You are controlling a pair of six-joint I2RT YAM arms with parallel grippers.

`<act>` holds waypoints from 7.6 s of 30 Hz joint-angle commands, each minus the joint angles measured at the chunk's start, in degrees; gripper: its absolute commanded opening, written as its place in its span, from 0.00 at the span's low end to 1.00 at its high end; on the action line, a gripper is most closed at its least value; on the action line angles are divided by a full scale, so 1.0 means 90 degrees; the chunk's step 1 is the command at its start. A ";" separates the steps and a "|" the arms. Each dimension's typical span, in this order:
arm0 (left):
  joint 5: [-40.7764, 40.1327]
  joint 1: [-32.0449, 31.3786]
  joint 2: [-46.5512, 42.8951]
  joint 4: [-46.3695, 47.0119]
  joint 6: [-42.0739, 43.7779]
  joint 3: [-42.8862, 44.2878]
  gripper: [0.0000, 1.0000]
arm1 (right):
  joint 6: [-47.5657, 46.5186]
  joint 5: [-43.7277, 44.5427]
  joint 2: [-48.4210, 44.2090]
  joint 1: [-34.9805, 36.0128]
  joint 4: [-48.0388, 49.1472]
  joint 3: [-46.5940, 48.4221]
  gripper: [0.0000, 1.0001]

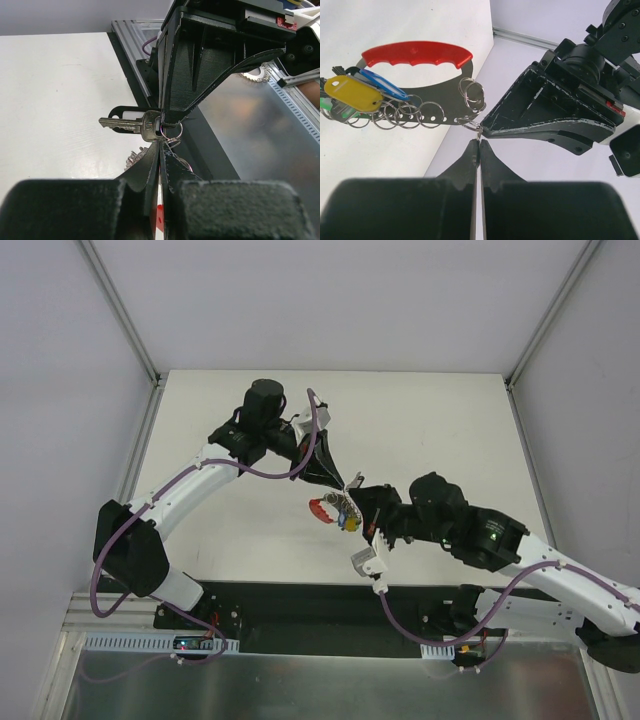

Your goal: Remove the keys from the keyring

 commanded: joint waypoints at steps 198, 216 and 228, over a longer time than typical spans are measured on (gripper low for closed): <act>-0.8160 0.2707 -0.0993 0.0406 -0.3273 -0.3153 0.36 | 1.1653 0.0057 -0.0049 -0.4655 -0.1124 0.0901 0.96; -0.4655 0.1663 -0.3239 0.0822 -0.2188 -0.2213 0.99 | 1.3254 -0.0419 -0.1426 -0.4626 -0.0989 0.1127 0.96; -0.4499 0.1389 -0.4187 0.2300 -0.3575 -0.2976 0.99 | 1.3704 -0.0430 -0.1358 -0.4635 -0.0930 0.1067 0.96</act>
